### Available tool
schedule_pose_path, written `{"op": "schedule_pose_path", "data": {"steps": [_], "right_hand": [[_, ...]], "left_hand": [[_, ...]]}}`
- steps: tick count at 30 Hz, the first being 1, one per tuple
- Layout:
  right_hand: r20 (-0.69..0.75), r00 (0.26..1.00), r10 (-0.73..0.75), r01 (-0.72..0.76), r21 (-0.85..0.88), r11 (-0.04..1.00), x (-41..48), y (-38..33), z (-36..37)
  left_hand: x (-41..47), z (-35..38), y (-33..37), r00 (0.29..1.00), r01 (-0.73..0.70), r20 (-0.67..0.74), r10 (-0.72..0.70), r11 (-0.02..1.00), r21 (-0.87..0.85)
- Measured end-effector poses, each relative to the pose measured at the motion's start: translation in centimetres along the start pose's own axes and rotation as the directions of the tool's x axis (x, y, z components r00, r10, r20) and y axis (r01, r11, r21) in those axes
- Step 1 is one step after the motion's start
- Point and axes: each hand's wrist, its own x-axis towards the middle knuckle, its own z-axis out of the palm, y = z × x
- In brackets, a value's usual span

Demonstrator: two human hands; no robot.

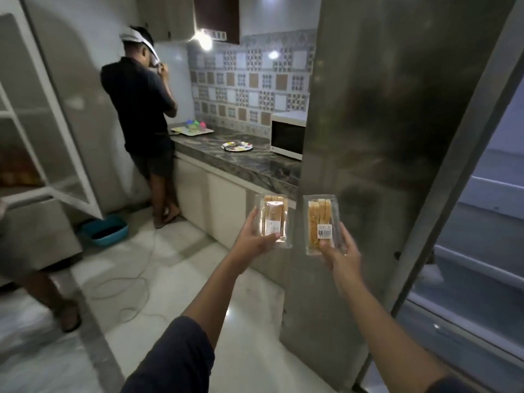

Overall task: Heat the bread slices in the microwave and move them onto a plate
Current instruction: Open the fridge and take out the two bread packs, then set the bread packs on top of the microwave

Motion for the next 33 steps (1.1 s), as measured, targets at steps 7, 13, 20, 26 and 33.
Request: {"op": "schedule_pose_path", "data": {"steps": [7, 13, 20, 26, 33], "right_hand": [[0.259, 0.965, 0.049, -0.071, 0.076, 0.995, 11.1, 3.1, 14.3], [0.335, 0.942, 0.019, -0.049, 0.081, 0.996, 17.2, 4.0, 19.0], [0.383, 0.923, 0.033, -0.085, 0.119, 0.989, 33.3, 5.9, 28.6], [0.316, 0.941, 0.122, -0.181, 0.164, 0.97, 44.4, 8.7, 34.1], [0.179, 0.979, 0.102, -0.136, 0.191, 0.972, 58.4, 11.8, 39.2]], "left_hand": [[8.1, -12.2, 3.1, 0.979, -0.097, -0.185, 0.089, 0.995, -0.034], [13.2, -15.9, 3.9, 0.977, -0.106, -0.186, 0.106, 0.994, 0.01], [29.1, -23.7, 6.5, 0.954, -0.136, -0.276, 0.12, 0.99, -0.043], [40.2, -28.9, 6.4, 0.957, -0.118, -0.272, 0.102, 0.992, -0.044], [57.0, -34.0, 6.1, 0.979, -0.065, -0.198, 0.045, 0.994, -0.093]]}}
